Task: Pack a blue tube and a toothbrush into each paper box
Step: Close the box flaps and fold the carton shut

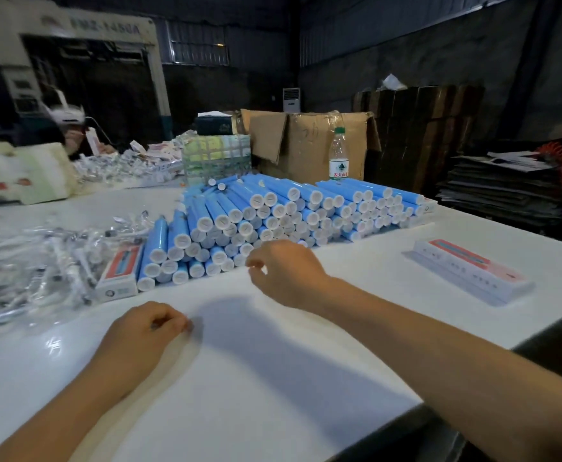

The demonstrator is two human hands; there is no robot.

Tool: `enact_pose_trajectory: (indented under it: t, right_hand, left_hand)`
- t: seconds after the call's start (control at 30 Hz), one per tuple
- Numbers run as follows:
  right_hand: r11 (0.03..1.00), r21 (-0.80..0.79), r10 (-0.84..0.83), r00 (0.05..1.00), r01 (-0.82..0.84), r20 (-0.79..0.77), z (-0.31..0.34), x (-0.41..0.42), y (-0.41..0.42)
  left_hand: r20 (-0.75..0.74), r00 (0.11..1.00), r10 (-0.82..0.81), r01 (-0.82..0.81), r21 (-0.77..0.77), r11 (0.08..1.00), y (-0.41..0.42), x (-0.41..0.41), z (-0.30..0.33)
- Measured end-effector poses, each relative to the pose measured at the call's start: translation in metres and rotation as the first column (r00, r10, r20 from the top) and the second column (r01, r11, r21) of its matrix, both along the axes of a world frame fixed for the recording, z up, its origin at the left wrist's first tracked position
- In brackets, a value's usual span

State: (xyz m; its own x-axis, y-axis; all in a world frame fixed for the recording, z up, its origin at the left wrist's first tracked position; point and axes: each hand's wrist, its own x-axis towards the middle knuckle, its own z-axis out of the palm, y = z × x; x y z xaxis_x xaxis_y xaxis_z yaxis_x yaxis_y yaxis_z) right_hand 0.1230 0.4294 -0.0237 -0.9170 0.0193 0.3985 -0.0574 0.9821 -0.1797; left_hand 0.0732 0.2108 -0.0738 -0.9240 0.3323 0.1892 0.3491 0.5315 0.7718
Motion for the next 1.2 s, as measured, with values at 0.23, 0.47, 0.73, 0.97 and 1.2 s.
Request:
enact_pose_trajectory:
  t: [0.23,0.47,0.73,0.97,1.2]
  right_hand:
    - [0.991,0.075,0.106,0.990,-0.112,0.090,-0.045,-0.033,-0.058]
    - [0.992,0.018,0.126,0.991,-0.127,0.036,-0.060,-0.041,-0.050]
    - [0.994,-0.025,0.107,0.994,-0.107,-0.012,-0.068,-0.048,-0.045]
    - [0.992,-0.044,0.115,0.991,-0.118,-0.068,-0.091,-0.071,-0.032]
    - [0.980,-0.097,0.176,0.984,-0.174,0.018,-0.125,-0.112,-0.025]
  left_hand:
    - [-0.035,0.999,-0.007,0.005,-0.039,0.999,-0.002,0.000,0.002]
    - [-0.024,0.999,-0.031,0.027,-0.163,0.986,0.000,0.001,0.003]
    - [-0.011,0.998,0.067,-0.067,-0.046,0.997,-0.041,-0.012,0.056]
    - [-0.242,0.889,0.390,-0.437,-0.188,0.880,-0.168,-0.021,0.097]
    - [-0.708,0.541,0.454,-0.841,-0.465,0.277,-0.271,-0.046,0.121]
